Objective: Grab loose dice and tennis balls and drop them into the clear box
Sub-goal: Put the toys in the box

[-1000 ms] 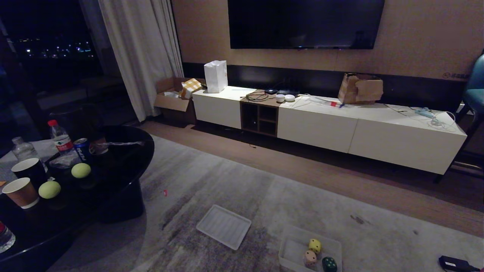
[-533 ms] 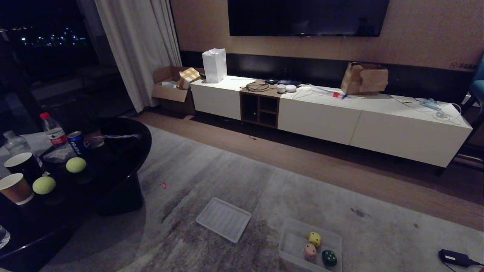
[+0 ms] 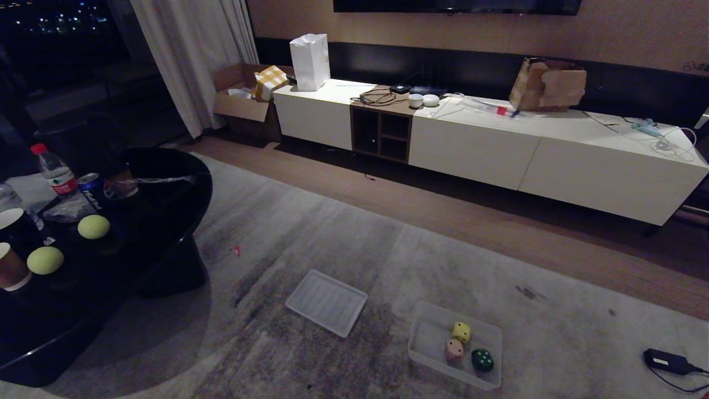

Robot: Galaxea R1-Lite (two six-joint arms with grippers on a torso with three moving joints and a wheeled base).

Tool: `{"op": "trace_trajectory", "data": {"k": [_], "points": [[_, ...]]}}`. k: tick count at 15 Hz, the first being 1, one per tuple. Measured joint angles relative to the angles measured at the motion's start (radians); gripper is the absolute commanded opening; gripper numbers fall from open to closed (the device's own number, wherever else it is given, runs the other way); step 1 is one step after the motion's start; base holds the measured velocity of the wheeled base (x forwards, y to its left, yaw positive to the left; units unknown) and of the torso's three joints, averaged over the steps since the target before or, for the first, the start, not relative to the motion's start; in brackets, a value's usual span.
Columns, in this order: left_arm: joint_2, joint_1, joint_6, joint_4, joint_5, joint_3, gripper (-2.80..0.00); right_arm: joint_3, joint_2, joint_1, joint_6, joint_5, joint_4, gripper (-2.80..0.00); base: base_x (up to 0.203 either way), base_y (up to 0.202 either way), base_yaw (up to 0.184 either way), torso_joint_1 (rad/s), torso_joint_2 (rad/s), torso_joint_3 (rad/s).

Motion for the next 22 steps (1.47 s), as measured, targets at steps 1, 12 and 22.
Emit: {"op": "trace_trajectory", "data": {"k": [1,12,22], "points": [[0.000,0.000,0.003,0.001,0.000,0.000,-2.80,0.000,0.000,0.000,0.000,0.000,0.000,-2.80,0.000,0.000,0.000,0.005,0.00,-0.194],[0.000,0.000,0.025,0.002,-0.007,0.000,-2.80,0.000,0.000,0.000,0.000,0.000,0.000,-2.80,0.000,0.000,0.000,0.002,0.00,-0.197],[0.000,0.000,0.024,0.002,-0.007,0.000,-2.80,0.000,0.000,0.000,0.001,0.000,0.000,-2.80,0.000,0.000,0.000,0.002,0.00,-0.199]]}}
